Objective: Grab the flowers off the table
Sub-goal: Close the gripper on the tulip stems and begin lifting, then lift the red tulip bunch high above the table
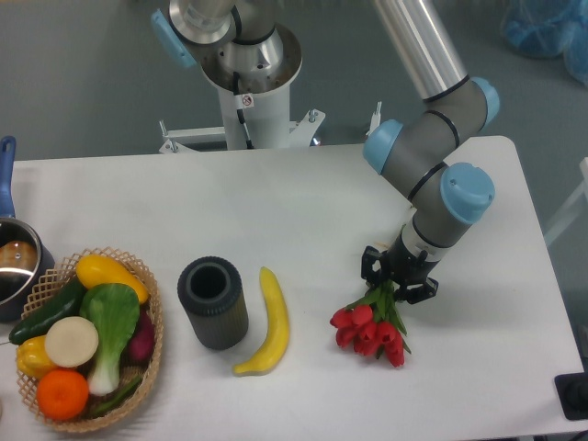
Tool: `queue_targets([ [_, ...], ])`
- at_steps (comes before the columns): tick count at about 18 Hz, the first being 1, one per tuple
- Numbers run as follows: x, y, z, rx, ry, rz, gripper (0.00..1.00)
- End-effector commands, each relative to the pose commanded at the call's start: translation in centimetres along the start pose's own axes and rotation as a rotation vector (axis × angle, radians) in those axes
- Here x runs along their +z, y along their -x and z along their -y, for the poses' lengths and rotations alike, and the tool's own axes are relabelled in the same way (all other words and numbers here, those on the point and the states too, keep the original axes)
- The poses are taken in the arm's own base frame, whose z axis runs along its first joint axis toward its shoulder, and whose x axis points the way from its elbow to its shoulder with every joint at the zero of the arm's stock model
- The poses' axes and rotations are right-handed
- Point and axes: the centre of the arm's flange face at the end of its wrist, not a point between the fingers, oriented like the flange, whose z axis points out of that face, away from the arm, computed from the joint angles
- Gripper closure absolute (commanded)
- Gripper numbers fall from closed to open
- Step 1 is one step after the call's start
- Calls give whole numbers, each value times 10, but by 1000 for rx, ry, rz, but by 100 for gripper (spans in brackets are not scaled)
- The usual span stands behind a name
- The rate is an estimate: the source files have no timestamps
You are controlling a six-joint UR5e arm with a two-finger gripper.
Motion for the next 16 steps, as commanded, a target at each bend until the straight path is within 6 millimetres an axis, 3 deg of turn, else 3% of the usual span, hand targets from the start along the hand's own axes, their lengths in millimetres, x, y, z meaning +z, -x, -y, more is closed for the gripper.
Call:
queue_targets([
  [3,-4,-2,2,4,-3,6,56],
  [9,-53,-21,14,29,-29,66,56],
  [13,-72,-26,19,32,-91,72,56],
  [16,-107,-36,20,13,-190,70,56],
])
